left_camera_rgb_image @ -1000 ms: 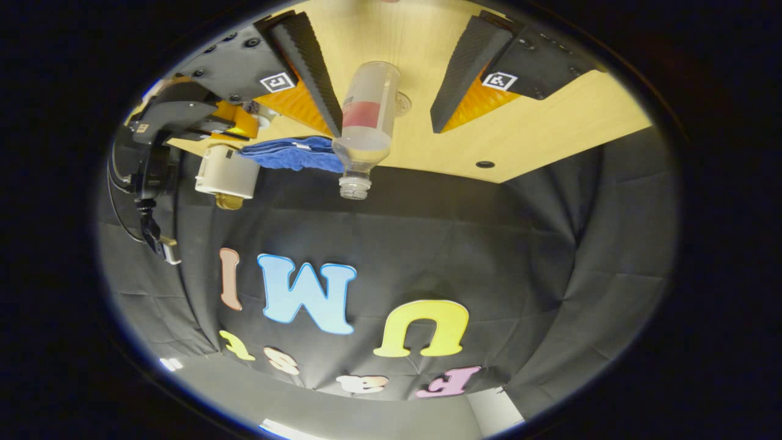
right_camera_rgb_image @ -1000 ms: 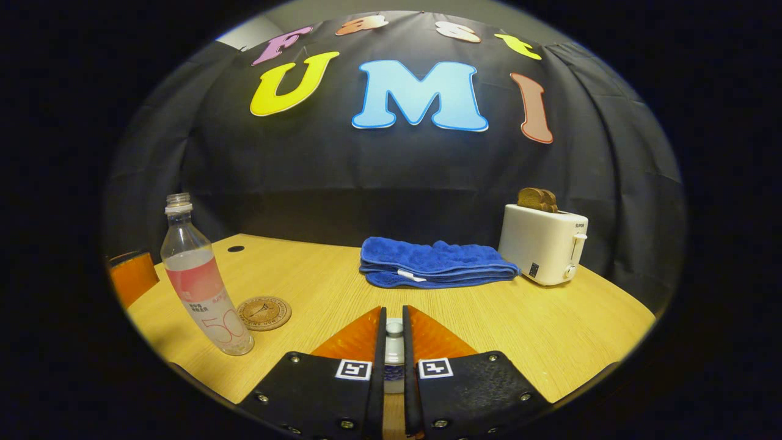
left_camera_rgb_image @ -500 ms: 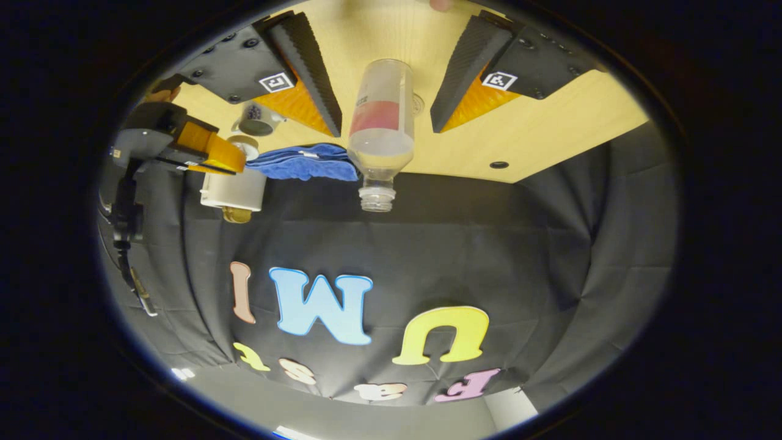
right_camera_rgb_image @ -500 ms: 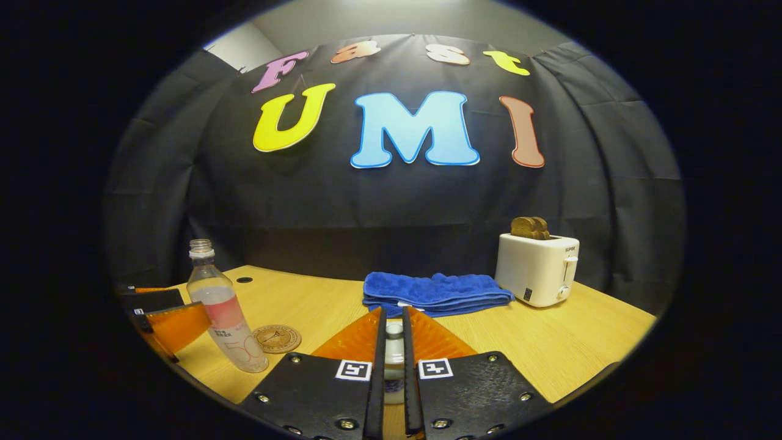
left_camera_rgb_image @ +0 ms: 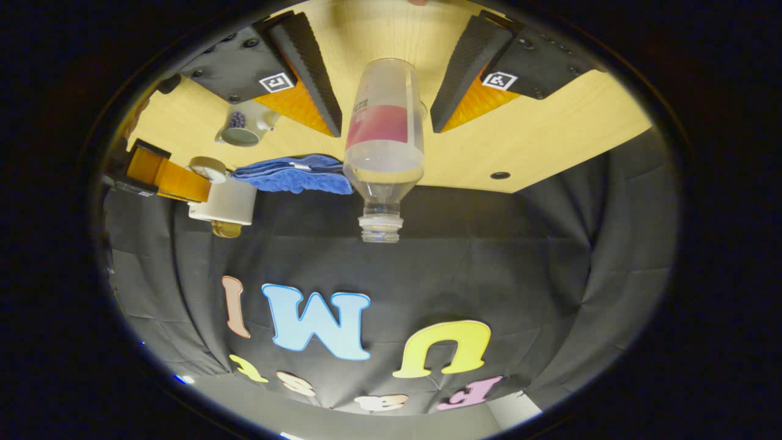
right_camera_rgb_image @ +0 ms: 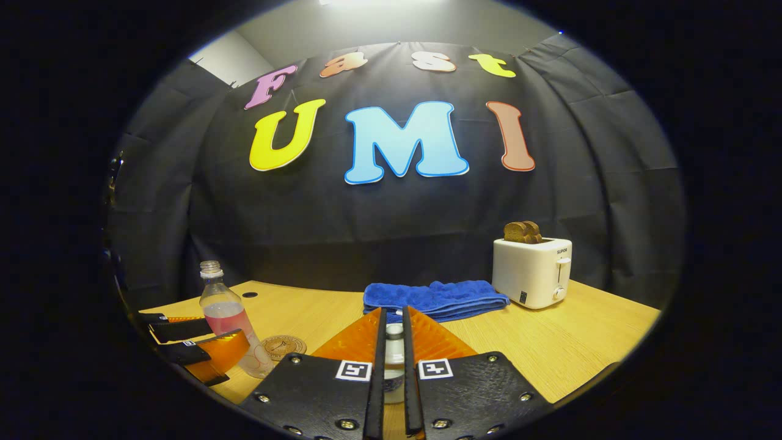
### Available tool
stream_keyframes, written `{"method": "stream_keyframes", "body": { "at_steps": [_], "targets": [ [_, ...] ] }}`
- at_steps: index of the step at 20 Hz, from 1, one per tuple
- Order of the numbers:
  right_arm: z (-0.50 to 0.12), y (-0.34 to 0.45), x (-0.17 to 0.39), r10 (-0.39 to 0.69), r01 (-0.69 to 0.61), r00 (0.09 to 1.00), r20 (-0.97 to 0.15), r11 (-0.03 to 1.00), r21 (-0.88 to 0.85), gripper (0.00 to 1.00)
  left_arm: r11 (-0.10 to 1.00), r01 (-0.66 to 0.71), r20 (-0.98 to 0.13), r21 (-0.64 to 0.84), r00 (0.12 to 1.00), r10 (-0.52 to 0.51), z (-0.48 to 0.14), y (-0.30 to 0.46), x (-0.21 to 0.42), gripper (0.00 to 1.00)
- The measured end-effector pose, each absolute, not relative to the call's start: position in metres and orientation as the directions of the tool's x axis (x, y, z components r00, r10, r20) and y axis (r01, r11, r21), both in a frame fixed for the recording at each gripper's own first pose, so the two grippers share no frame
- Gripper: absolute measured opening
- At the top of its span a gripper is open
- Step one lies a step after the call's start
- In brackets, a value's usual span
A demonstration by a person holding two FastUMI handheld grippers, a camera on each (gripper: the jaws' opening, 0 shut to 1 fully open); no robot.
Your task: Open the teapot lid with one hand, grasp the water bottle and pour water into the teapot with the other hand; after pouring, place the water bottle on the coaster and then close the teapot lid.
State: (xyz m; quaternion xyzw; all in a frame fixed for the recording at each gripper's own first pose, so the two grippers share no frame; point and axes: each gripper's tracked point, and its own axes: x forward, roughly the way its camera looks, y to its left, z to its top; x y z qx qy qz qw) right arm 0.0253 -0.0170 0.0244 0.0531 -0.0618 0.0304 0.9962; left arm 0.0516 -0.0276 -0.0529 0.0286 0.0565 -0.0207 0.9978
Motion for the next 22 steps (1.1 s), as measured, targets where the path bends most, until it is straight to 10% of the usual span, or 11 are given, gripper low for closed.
{"method": "stream_keyframes", "body": {
  "at_steps": [22],
  "targets": [
    [0.030,-0.080,0.007,-0.059,0.028,0.986,0.156,0.981,0.190,0.13,0.762,0.166,-0.122,0.626,0.986,-0.116,-0.026,-0.055,0.081,0.86]
  ]
}}
